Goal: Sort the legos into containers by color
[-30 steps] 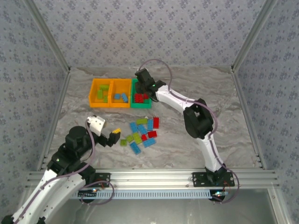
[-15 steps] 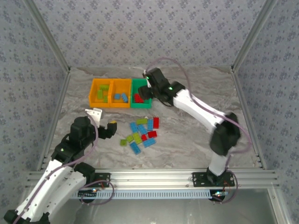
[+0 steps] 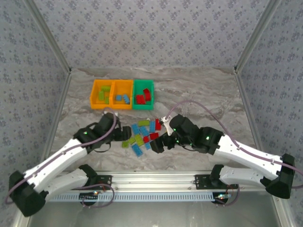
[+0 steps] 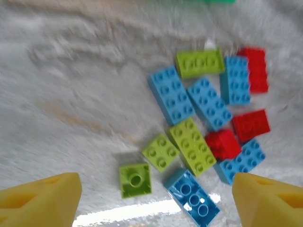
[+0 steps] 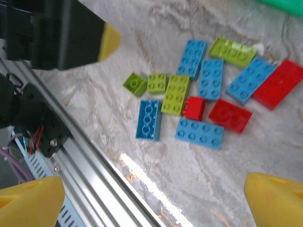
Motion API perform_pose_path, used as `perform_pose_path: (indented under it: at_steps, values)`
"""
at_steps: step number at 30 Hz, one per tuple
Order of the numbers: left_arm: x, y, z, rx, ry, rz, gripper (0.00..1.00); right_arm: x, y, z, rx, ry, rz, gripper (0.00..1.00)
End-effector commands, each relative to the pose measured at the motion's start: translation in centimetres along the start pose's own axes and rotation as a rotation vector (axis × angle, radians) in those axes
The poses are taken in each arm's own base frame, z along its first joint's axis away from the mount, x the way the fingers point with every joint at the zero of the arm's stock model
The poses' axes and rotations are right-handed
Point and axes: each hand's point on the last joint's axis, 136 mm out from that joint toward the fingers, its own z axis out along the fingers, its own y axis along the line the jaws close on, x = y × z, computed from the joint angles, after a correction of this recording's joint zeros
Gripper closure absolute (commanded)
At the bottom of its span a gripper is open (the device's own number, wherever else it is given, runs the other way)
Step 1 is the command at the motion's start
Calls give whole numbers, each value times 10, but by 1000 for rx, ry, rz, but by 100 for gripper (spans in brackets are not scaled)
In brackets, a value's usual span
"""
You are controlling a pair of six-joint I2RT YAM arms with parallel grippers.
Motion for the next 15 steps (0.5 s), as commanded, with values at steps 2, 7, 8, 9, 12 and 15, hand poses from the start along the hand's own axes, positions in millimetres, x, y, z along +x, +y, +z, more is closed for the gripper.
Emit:
perform_pose_path:
  at_steps: [2,7,8,9,12,15]
  values:
    - [24,7,31,-46,55,-102,35,-11,11,1,-36,-24,16,0]
    - [48,9,53,-31,131,-78,52,-8,8,14,1,25,4,0]
    - [52,6,58,-16,156,-66,52,-8,7,16,6,25,4,0]
    - [54,6,61,-23,171,-58,52,-8,6,18,12,25,5,0]
    - [54,9,67,-40,162,-46,52,-11,7,21,11,20,8,0]
    - [52,7,70,-27,148,-29,52,-12,7,21,19,19,9,0]
